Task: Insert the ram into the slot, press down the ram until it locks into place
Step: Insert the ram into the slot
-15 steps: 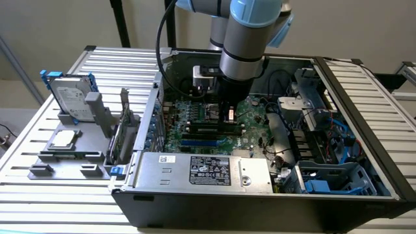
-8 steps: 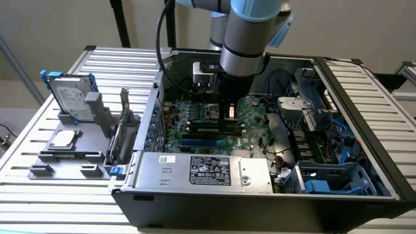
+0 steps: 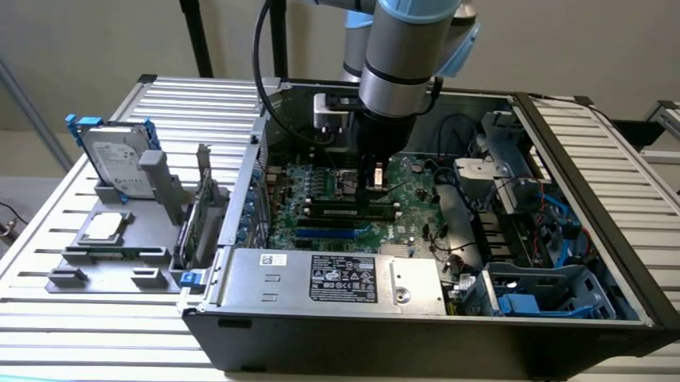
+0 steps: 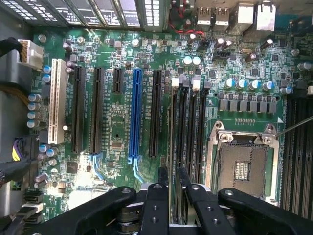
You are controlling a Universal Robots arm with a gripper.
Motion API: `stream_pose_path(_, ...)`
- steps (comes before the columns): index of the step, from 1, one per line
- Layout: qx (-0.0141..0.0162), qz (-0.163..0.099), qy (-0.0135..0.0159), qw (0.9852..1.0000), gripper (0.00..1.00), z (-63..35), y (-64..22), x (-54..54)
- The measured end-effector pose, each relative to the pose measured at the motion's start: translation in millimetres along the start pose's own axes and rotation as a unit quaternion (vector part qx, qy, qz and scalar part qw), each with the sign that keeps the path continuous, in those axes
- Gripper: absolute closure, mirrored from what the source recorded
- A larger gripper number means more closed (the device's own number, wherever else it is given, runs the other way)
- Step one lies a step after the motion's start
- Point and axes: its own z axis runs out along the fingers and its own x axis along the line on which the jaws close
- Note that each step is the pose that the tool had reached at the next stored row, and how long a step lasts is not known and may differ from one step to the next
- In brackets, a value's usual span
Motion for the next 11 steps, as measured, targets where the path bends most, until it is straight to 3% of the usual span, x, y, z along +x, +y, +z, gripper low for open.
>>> stream_pose_path(11, 0.0001, 0.000, -0.0001, 1.0000, 0.78, -5.2, 7.7, -0.2)
